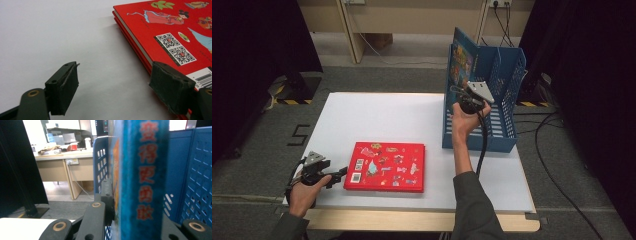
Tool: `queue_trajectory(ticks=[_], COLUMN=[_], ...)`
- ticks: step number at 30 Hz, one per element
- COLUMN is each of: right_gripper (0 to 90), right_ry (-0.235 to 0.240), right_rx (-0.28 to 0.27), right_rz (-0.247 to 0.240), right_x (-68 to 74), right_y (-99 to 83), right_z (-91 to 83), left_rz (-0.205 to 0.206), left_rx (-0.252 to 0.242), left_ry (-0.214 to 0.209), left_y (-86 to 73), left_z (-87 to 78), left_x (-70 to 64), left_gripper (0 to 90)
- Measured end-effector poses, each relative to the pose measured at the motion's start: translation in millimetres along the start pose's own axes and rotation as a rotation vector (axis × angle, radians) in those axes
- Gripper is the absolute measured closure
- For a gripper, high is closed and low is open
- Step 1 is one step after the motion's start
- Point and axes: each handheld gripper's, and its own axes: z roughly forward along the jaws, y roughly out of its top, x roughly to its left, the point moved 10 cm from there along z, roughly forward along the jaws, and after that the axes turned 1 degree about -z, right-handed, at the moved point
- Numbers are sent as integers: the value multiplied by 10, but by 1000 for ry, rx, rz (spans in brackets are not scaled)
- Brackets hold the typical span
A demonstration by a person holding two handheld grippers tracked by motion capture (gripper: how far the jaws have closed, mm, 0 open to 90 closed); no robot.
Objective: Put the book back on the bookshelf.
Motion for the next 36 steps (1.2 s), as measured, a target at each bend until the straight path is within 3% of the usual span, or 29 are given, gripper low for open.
queue_trajectory(ticks=[4,15,28,36], right_gripper=[813,809,814,805], right_ry=[-15,-18,-49,-46], right_rx=[-10,-24,-123,-117], right_rz=[-20,2,48,11], right_x=[53,68,-8,137], right_y=[-21,-26,58,-69], right_z=[19,38,2,81], left_rz=[4,2,6,3], left_rx=[5,-1,5,8], left_ry=[-1,-3,-5,-7], left_y=[-7,-1,-10,-15], left_z=[-6,4,1,-5], left_x=[-1,-12,-15,-17], left_gripper=[220,220,221,221])
